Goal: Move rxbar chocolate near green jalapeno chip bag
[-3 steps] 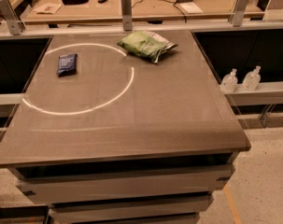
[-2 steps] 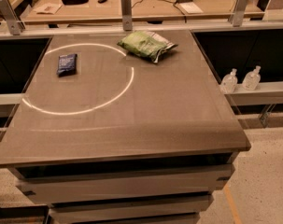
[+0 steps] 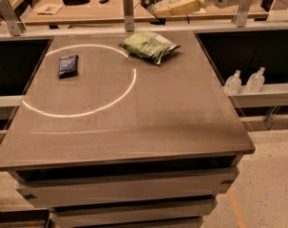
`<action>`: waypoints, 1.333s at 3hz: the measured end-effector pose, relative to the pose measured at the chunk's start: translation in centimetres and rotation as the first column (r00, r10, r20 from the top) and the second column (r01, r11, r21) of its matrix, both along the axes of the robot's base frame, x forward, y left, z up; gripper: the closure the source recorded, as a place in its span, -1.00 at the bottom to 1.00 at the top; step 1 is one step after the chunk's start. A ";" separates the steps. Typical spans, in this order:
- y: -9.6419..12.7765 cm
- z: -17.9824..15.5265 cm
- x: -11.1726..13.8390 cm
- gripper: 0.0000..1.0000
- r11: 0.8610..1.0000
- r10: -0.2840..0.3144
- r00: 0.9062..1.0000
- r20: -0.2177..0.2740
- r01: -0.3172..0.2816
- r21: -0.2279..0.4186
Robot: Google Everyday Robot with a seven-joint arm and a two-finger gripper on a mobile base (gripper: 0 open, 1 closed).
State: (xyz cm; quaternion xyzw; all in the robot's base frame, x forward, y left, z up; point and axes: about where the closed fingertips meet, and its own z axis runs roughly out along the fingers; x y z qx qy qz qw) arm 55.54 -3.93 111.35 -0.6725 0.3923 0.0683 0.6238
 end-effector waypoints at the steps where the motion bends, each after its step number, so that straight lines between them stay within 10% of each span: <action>1: -2.0 -2.9 2.7 1.00 0.991 -0.112 0.992 -0.062 0.116 0.061; 4: -2.3 -12.1 10.3 1.00 0.982 -0.177 0.961 -0.212 0.187 0.026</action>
Offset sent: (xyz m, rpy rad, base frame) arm 0.0962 -0.0530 -0.0997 0.0791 0.1797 -0.2567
